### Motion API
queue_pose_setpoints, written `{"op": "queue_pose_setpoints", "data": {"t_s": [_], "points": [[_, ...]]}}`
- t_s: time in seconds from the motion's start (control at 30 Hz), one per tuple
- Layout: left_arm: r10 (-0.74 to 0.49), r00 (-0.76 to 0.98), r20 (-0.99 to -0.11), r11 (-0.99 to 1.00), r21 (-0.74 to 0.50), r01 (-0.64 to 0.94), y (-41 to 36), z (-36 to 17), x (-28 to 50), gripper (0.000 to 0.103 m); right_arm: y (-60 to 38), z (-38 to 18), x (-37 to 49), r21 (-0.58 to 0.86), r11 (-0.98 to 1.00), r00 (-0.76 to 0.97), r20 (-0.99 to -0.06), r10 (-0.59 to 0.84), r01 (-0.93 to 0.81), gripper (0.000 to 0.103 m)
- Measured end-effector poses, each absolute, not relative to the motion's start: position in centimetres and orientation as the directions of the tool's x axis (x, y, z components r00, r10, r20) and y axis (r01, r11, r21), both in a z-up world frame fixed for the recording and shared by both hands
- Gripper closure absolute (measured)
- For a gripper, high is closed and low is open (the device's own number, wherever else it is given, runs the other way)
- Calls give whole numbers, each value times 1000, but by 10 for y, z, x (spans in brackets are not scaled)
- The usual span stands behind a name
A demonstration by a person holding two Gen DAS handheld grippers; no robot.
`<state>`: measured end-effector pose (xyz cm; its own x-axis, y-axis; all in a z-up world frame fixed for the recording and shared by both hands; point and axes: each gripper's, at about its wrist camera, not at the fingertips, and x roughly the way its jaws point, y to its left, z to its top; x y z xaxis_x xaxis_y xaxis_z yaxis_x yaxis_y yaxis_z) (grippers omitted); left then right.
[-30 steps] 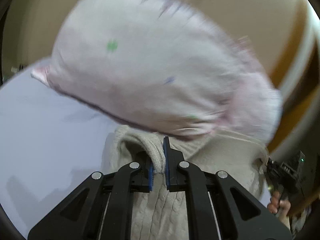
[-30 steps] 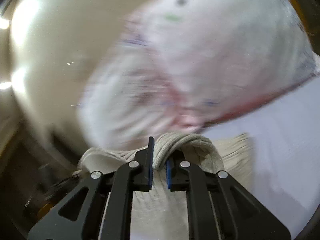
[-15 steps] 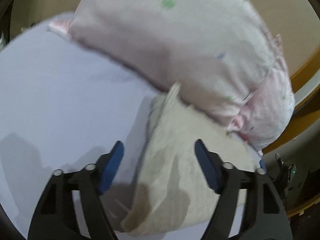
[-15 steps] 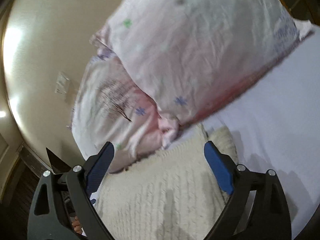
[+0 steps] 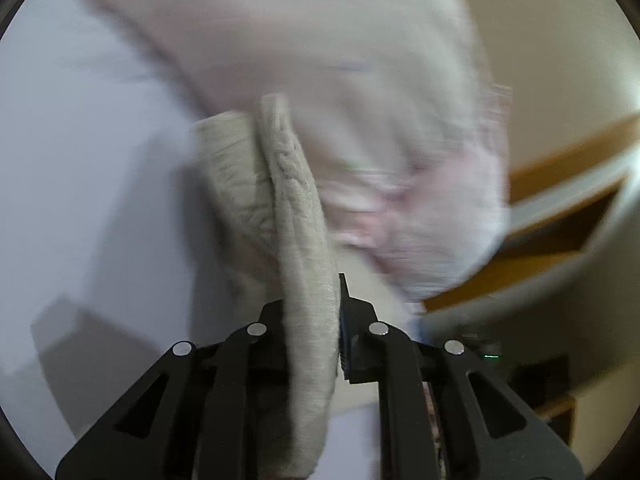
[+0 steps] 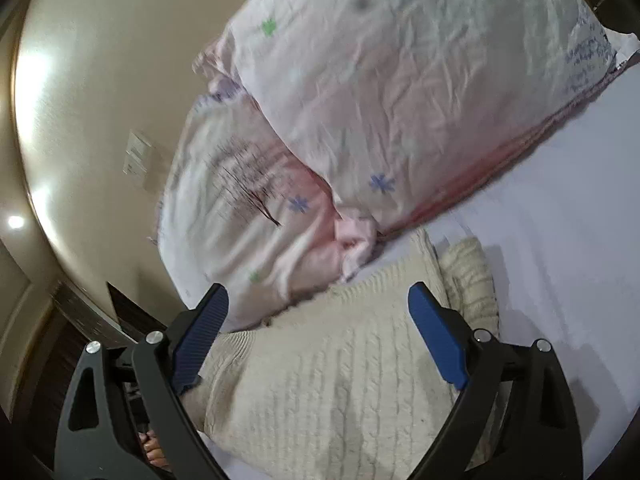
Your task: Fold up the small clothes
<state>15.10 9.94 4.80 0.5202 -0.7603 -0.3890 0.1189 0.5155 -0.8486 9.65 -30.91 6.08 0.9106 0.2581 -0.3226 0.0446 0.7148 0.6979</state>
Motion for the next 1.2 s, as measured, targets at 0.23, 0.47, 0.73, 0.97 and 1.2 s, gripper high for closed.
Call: {"op": "queue_pose_setpoints", "data": {"t_s": [0.23, 0.47, 0.73, 0.97, 1.2], "points": [[-947, 234, -221, 278, -927, 253, -86, 63, 188, 81, -337, 75, 75, 683, 724, 944, -295, 148, 100, 12], [-972, 106, -209, 231, -932, 278, -132, 53, 187, 26, -362, 64, 77, 679, 708, 891, -424, 165, 192, 5], [-653, 436, -620, 746, -624, 230, -38, 47, 164, 12, -351, 23, 119, 689, 676, 703, -615, 356, 261, 4], [-605, 315, -731, 796, -547, 259, -74, 9, 153, 8, -323, 18, 125, 591, 771, 662, -679, 316, 238, 9], [-539, 405, -738, 838, -424, 343, -98, 17, 140, 42, -299, 21, 121, 617, 769, 686, -633, 359, 167, 67]]}}
